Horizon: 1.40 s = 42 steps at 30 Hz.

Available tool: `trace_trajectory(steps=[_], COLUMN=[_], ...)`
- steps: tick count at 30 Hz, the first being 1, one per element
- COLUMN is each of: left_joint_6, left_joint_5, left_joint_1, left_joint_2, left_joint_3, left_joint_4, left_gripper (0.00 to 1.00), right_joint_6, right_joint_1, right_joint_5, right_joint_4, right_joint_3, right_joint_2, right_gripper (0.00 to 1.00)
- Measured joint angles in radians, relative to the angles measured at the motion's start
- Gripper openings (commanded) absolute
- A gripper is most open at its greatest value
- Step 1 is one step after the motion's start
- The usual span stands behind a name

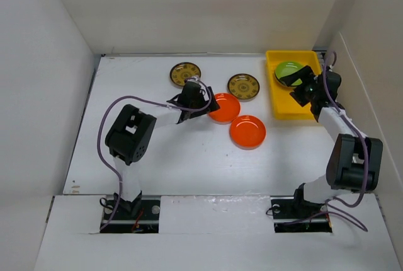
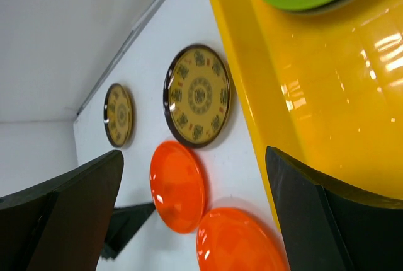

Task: Place the plates into the plastic bin on the countertop

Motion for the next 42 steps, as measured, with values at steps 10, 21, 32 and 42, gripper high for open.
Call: trace_trajectory(steps=[10,21,32,42], left_joint_6=[-0.056,-0.066,0.029,0.055], left_joint_5=[-0.042,-0.093,-0.034,0.147], left_joint_1=[0.0,-0.001,0.0,0.0], left_joint_2=[0.08,0.023,-0.463,-0.549], left_joint_3=[0.057,0.047,-0.082,-0.13], left_joint_4=[0.001,-0.073,-0.163,-0.143], left_gripper=[0.23,0.0,0.0,0.0], right_joint_6=[-0.018,-0.133,-0.307,-0.316], right_joint_1=[0.043,0.126,0.335,0.365], right_joint_5=[-0.047,-0.17,-0.347,-0.393], right_joint_4=[-0.032,-0.007,0.08,0.146], right_joint_3=[-0.088,-0.098,-0.1,-0.081], right_joint_2=[-0.234,-0.225,-0.116,-0.026], right_gripper=[1.0,1.0,1.0,0.14])
